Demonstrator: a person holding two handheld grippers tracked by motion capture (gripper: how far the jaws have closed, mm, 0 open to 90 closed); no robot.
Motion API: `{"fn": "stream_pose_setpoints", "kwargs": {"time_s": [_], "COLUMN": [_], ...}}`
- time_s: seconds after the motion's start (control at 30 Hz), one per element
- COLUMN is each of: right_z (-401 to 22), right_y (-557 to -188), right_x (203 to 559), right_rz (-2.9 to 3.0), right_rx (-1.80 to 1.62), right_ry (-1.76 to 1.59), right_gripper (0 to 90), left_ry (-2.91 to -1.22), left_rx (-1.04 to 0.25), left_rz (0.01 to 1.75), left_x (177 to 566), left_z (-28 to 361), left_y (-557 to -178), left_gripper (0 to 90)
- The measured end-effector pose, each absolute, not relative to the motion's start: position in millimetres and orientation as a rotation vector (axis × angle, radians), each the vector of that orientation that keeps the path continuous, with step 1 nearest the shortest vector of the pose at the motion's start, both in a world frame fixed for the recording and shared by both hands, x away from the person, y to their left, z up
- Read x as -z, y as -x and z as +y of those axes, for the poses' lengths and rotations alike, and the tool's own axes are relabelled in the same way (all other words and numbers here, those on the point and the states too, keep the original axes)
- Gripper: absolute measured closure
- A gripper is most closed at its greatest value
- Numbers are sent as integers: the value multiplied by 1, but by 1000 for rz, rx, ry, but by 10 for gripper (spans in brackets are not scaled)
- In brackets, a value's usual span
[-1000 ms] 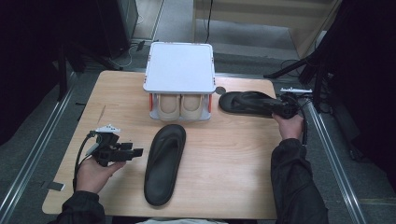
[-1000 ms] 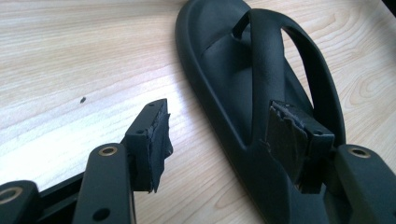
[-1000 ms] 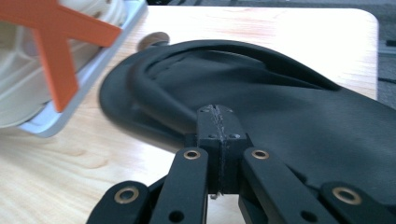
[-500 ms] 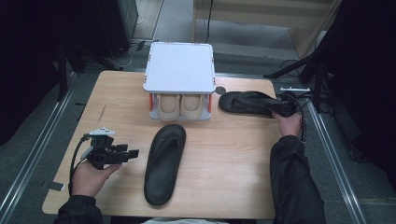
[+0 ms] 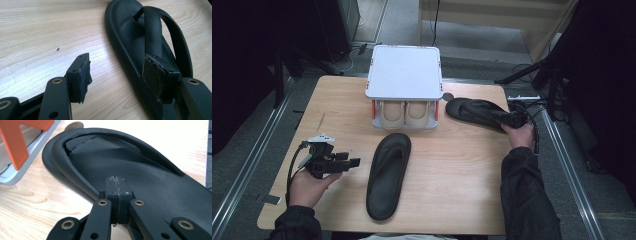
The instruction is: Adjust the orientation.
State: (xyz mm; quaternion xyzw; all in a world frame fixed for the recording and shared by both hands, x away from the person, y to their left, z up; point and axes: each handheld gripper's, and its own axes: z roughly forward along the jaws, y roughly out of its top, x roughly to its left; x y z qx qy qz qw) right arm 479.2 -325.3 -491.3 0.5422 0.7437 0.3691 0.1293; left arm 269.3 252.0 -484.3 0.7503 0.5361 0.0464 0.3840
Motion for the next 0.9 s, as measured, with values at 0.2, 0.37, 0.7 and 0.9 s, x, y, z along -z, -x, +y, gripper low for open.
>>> {"fn": "stream_pose_setpoints", "kwargs": {"time_s": [0.2, 0.37, 0.7, 0.9], "right_z": [-318, -310, -294, -283], "right_y": [-469, -461, -451, -449], "right_x": [492, 490, 490, 490], "right_rz": [2192, 2223, 2262, 2286], "right_rx": [-1092, -1068, -1061, -1061], "right_ry": [-1563, -1536, -1511, -1482], "right_gripper": [900, 900, 900, 900], "left_ry": [-1916, -1920, -1932, -1928], "left_rx": [-120, -103, -81, -68], "left_rz": [1355, 1346, 1322, 1313], "left_x": [484, 484, 485, 485], "left_z": [250, 249, 246, 245], "left_y": [-275, -278, -288, -291], "left_gripper": [393, 390, 390, 390]}}
